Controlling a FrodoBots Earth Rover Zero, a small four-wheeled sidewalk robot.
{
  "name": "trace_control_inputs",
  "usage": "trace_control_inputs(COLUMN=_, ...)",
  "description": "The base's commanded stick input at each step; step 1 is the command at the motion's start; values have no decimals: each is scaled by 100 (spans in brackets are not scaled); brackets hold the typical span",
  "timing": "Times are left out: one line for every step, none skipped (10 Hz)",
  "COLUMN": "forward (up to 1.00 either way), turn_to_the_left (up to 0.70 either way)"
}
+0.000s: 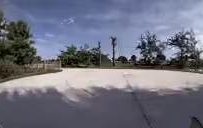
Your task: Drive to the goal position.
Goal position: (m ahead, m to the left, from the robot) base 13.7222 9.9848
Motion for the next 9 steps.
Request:
trace_control_inputs(forward=85, turn_to_the_left=0)
trace_control_inputs(forward=85, turn_to_the_left=0)
trace_control_inputs(forward=85, turn_to_the_left=0)
trace_control_inputs(forward=85, turn_to_the_left=0)
trace_control_inputs(forward=85, turn_to_the_left=0)
trace_control_inputs(forward=85, turn_to_the_left=0)
trace_control_inputs(forward=85, turn_to_the_left=0)
trace_control_inputs(forward=85, turn_to_the_left=0)
trace_control_inputs(forward=85, turn_to_the_left=0)
